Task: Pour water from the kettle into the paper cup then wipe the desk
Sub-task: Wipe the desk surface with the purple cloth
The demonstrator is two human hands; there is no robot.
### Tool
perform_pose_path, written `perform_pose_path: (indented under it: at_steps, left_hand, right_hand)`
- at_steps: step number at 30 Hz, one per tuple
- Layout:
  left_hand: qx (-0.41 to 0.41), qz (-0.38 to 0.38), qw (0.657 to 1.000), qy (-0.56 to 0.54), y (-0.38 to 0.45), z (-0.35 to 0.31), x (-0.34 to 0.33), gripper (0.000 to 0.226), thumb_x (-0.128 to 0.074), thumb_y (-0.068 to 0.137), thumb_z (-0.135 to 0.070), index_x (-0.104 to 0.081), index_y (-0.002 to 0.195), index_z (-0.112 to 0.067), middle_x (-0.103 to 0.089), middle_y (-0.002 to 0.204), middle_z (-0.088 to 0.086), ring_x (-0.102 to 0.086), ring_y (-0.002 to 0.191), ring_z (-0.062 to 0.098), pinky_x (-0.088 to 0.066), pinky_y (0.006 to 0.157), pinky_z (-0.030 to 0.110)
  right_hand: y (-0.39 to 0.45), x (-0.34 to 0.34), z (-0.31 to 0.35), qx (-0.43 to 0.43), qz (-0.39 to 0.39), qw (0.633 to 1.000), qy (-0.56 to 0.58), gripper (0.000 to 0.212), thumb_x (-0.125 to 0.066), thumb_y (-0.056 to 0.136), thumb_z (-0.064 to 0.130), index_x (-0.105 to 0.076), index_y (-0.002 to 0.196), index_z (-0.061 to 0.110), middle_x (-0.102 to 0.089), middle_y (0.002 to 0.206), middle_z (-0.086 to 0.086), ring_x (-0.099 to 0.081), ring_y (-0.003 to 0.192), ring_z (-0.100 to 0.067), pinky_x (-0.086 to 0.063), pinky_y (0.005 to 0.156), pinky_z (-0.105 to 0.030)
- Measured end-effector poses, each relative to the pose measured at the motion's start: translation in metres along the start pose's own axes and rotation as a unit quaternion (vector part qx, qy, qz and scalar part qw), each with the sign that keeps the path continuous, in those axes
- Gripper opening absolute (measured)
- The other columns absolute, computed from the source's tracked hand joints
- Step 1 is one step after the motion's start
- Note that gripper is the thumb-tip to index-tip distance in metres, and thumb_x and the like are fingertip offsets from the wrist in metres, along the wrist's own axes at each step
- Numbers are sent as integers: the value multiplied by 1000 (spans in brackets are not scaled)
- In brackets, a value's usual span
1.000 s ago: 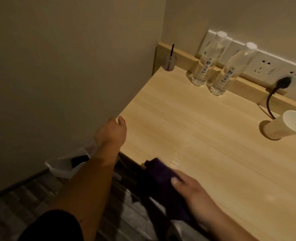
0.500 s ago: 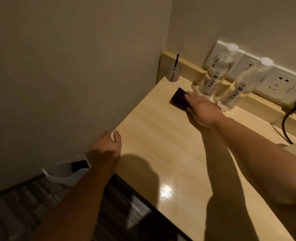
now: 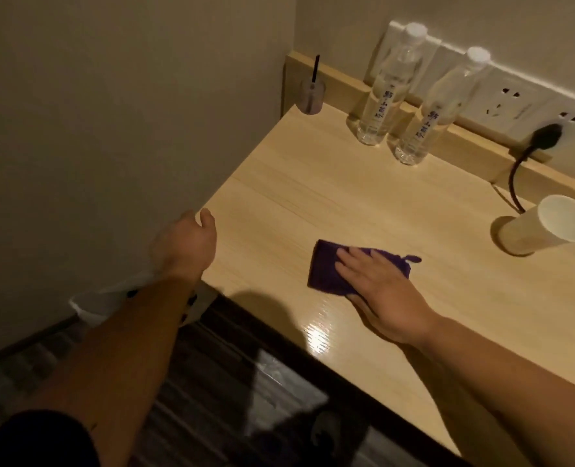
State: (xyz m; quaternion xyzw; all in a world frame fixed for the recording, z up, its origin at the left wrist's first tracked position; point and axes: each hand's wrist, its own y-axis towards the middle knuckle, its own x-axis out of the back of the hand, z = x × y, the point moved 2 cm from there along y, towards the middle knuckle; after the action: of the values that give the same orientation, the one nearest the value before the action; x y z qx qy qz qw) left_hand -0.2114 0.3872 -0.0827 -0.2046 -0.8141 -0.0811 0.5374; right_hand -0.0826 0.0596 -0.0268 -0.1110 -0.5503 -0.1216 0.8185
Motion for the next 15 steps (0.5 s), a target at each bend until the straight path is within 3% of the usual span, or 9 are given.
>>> perform_pose_path:
  at_steps: [7,11,13,14,15]
  left_hand:
    - [-22,28,999,12,-4,-3,8,73,-18,95,-57,-52,127,-1,-55,127,28,-53,113,46,-43,95,53]
    - [-42,55,995,77,-21,-9,21,74,-19,97,-58,-35,142,-1,-37,147,24,-36,132,42,-29,108,53]
    - [-67,48,992,93,-44,-18,23,74,-20,98,-55,-23,149,-2,-20,157,21,-16,143,37,-13,115,53]
    - [-86,46,990,102,-57,-24,22,73,-20,98,-54,-19,151,-4,-14,159,18,-8,146,34,-6,116,52]
    - [-107,50,987,111,-72,-31,18,71,-20,99,-53,-16,152,-5,-9,161,16,-3,147,32,-1,116,51]
  right_hand:
    - [-109,-31,81,-36,3,999,38,52,-65,87,15,-49,137,12,-42,146,-7,-34,136,-27,-21,110,-56]
    - [-128,-22,103,-112,-12,975,193,47,-48,98,19,-35,144,22,-31,151,8,-19,142,-5,-10,117,-31]
    - [-135,-11,106,-196,-21,920,339,43,-43,99,29,-37,141,30,-37,147,15,-27,136,3,-19,114,-23]
    - [-137,-3,104,-240,-24,865,439,41,-44,98,31,-44,139,30,-47,142,13,-38,131,0,-29,109,-23]
    - [-137,6,101,-268,-33,787,555,38,-46,97,29,-52,134,26,-58,134,7,-50,125,-9,-40,102,-24]
